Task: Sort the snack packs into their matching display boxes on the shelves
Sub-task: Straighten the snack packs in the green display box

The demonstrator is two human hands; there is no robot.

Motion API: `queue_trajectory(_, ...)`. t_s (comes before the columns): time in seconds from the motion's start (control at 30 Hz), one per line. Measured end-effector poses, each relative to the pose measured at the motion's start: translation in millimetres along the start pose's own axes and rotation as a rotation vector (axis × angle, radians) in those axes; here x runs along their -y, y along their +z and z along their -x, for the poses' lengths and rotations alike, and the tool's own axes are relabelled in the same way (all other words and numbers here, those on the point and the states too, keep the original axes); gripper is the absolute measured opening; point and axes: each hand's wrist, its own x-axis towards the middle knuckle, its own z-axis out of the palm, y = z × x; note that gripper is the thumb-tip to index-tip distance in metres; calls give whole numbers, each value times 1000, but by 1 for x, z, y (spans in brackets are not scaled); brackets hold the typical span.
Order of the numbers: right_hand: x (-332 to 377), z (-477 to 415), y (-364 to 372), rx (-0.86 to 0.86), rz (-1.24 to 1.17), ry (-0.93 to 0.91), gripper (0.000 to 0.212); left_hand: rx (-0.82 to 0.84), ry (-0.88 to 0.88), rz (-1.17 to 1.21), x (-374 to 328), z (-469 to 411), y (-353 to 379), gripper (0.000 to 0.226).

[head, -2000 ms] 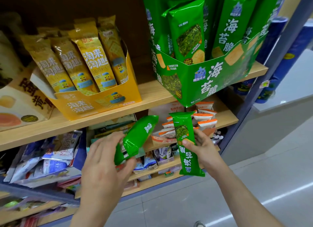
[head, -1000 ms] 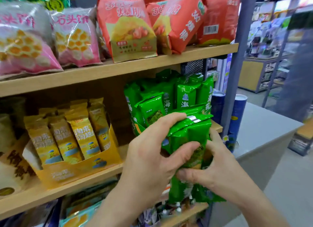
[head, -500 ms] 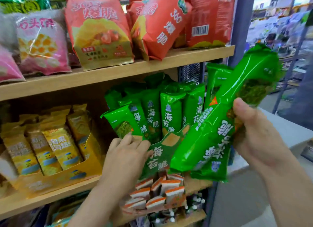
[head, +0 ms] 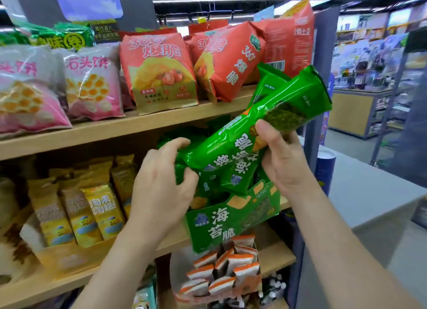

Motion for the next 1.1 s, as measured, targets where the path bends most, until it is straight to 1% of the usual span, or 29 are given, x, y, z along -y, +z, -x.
queue_trajectory(0.07,1,0,1,23,42,-20,37,62,65,-71,-5,-6,-4,50)
queue_trajectory(0.13,2,0,7,94,73,-49,18,144,108,-20,-13,-10,-4,53)
queue_trajectory(0.17,1,-1,9,116,93,-62,14,178,125,3,-17,-14,-3,55)
queue_trajectory(0.2,2,-1,11,125,118,-65,18,208,140,6,-21,-19,0,57)
queue_trajectory(0.23,2,-3,13,119,138,-55,30,228,149,2,-24,-23,4,59)
queue_trajectory(0.3,1,-5,12,105,187,-29,61,228,140,-10,-26,-27,11,57)
queue_trajectory(0.33,1,-5,9,116,239,-33,67,212,132,-15,-25,-26,14,55)
queue_trajectory(0.37,1,-5,5,133,313,-43,65,194,120,-16,-23,-22,18,52)
queue_trajectory(0.43,3,-3,-2,171,476,-57,48,168,62,-6,-19,-11,25,47)
queue_trajectory(0.47,3,-2,-6,184,542,-67,43,166,6,11,-16,-6,27,48)
queue_trajectory(0.5,1,-2,-10,192,588,-94,42,169,-60,37,-13,-5,29,53)
queue_trajectory(0.57,-2,-2,-14,181,628,-194,50,210,-165,70,-7,-5,31,66)
queue_trajectory(0.6,-2,-2,-13,164,629,-246,54,241,-174,65,-4,-5,32,63)
queue_trajectory(0.63,-2,-2,-12,142,621,-290,56,269,-161,41,-2,-4,33,56)
queue_trajectory(0.7,2,-3,-8,103,561,-354,61,315,-153,-17,-2,-2,33,46)
queue_trajectory(0.77,5,-3,-7,74,463,-370,67,348,-173,-58,-1,1,36,43)
queue_trajectory(0.87,5,-6,-11,-3,359,-371,85,395,-259,-62,1,1,40,41)
queue_trajectory(0.93,4,-8,-14,-29,289,-344,93,394,-276,-39,2,0,41,48)
queue_trajectory(1.03,1,-9,-14,-56,222,-307,93,269,-262,129,-3,-5,36,71)
queue_trajectory(1.1,-1,-8,-11,-49,169,-273,90,223,-271,263,-8,-13,33,71)
